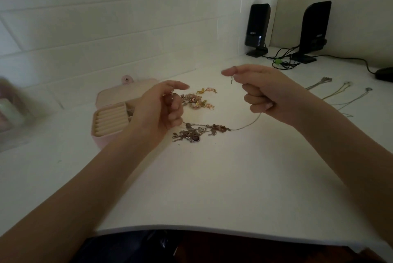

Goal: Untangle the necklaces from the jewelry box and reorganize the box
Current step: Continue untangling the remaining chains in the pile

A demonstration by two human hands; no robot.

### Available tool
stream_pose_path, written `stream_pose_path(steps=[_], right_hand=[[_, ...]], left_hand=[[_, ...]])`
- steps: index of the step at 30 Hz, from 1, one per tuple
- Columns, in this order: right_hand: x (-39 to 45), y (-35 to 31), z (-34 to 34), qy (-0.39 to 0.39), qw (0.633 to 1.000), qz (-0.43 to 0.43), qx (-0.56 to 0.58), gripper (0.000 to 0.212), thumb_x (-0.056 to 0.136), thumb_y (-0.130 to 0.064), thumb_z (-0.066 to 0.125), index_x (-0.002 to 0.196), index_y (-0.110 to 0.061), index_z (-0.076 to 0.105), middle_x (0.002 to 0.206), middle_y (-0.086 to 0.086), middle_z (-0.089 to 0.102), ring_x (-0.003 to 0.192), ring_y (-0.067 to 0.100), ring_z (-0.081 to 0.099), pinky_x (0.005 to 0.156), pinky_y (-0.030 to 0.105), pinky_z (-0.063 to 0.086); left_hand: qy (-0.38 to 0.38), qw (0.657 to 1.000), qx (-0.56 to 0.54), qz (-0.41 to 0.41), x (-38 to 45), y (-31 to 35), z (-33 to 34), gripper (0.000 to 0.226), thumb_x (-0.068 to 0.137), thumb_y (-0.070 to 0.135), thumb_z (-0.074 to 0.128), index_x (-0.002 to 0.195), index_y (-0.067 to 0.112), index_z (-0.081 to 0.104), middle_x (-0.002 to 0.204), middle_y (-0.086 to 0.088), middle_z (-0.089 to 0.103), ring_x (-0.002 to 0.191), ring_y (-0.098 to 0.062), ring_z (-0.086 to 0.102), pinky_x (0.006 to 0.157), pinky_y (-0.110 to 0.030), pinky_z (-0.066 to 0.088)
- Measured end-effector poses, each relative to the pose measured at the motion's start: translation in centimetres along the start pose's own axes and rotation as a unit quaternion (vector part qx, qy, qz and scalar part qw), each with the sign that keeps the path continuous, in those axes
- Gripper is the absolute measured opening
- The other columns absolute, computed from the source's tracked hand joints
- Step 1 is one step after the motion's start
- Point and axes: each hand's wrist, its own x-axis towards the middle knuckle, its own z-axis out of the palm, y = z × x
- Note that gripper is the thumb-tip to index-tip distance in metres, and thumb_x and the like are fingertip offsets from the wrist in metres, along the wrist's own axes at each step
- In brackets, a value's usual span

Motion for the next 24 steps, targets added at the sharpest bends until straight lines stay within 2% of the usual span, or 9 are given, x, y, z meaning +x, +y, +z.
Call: stream_pose_path(steps=[2,6,9,12,14,16,18,20,24], right_hand=[[-0.1,0.1,0.3,0.046,0.989,-0.016,-0.142,0.022,0.094,-0.014,0.054,0.095,-0.025,0.073,0.046,-0.008,0.028,0.045,0.010,0.018,0.042,0.022,0.017],[0.2,0.6,0.3,0.107,0.954,-0.040,-0.278,0.022,0.091,-0.014,0.054,0.087,-0.023,0.073,0.039,-0.018,0.045,0.034,0.006,0.031,0.039,0.012,0.025],[0.6,1.1,-0.1,0.116,0.913,-0.009,-0.390,0.018,0.087,-0.022,0.056,0.085,-0.025,0.074,0.061,-0.017,0.051,0.050,0.001,0.043,0.051,0.018,0.032],[0.8,1.9,0.1,0.103,0.871,0.019,-0.479,0.016,0.086,-0.029,0.059,0.084,-0.022,0.074,0.083,-0.008,0.064,0.069,0.009,0.054,0.065,0.027,0.042],[0.7,2.2,0.6,0.099,0.827,-0.040,-0.552,0.017,0.086,-0.037,0.061,0.086,-0.024,0.072,0.105,-0.007,0.063,0.095,0.013,0.056,0.084,0.035,0.043],[0.6,2.2,1.4,0.034,0.849,-0.118,-0.513,0.018,0.086,-0.043,0.063,0.097,-0.032,0.071,0.115,-0.012,0.058,0.106,0.007,0.052,0.095,0.034,0.042],[0.5,2.4,2.7,-0.058,0.900,-0.126,-0.413,0.030,0.085,-0.044,0.065,0.113,-0.035,0.066,0.117,-0.018,0.059,0.103,0.000,0.055,0.087,0.016,0.043],[0.5,3.1,3.8,-0.105,0.916,-0.107,-0.373,0.039,0.085,-0.039,0.066,0.123,-0.030,0.062,0.117,-0.017,0.060,0.102,-0.001,0.057,0.078,0.006,0.041],[0.8,3.8,3.6,-0.095,0.920,-0.113,-0.364,0.007,0.082,-0.020,0.073,0.089,-0.022,0.074,0.083,-0.013,0.069,0.077,-0.004,0.061,0.071,0.007,0.042]], left_hand=[[-0.006,0.992,0.116,0.041,0.0,-0.2,0.0,0.031,0.096,0.009,0.032,0.079,0.011,0.058,0.044,0.004,0.033,0.034,-0.008,0.022,0.038,-0.014,0.015],[-0.006,0.957,0.262,0.127,-0.5,-0.5,0.5,0.014,0.095,0.021,0.054,0.100,0.021,0.066,0.043,0.012,0.034,0.038,-0.006,0.022,0.039,-0.016,0.018],[-0.016,0.960,0.243,0.137,-0.7,-0.8,0.5,0.020,0.094,0.024,0.056,0.111,0.026,0.064,0.044,0.013,0.034,0.039,-0.006,0.022,0.038,-0.017,0.021],[-0.007,0.964,0.219,0.148,-0.6,-0.4,0.7,0.015,0.095,0.023,0.054,0.091,0.019,0.067,0.045,0.010,0.027,0.041,-0.009,0.017,0.041,-0.020,0.012],[-0.005,0.967,0.205,0.152,-0.5,-0.2,1.1,0.021,0.095,0.024,0.053,0.080,0.016,0.065,0.043,0.009,0.026,0.041,-0.009,0.015,0.040,-0.018,0.011],[-0.019,0.967,0.200,0.154,-0.4,0.1,1.5,0.023,0.095,0.026,0.053,0.078,0.015,0.064,0.044,0.008,0.027,0.041,-0.009,0.018,0.039,-0.017,0.014],[-0.056,0.967,0.192,0.157,-0.4,0.5,2.0,0.023,0.094,0.029,0.054,0.079,0.016,0.065,0.045,0.009,0.028,0.041,-0.008,0.020,0.040,-0.018,0.016],[-0.095,0.965,0.186,0.161,-0.6,1.2,2.5,0.023,0.091,0.032,0.054,0.079,0.016,0.065,0.045,0.009,0.029,0.041,-0.008,0.020,0.040,-0.017,0.016],[-0.082,0.963,0.175,0.186,-0.2,3.3,3.6,0.026,0.094,0.033,0.050,0.079,0.016,0.064,0.043,0.011,0.029,0.038,-0.008,0.019,0.040,-0.016,0.017]])
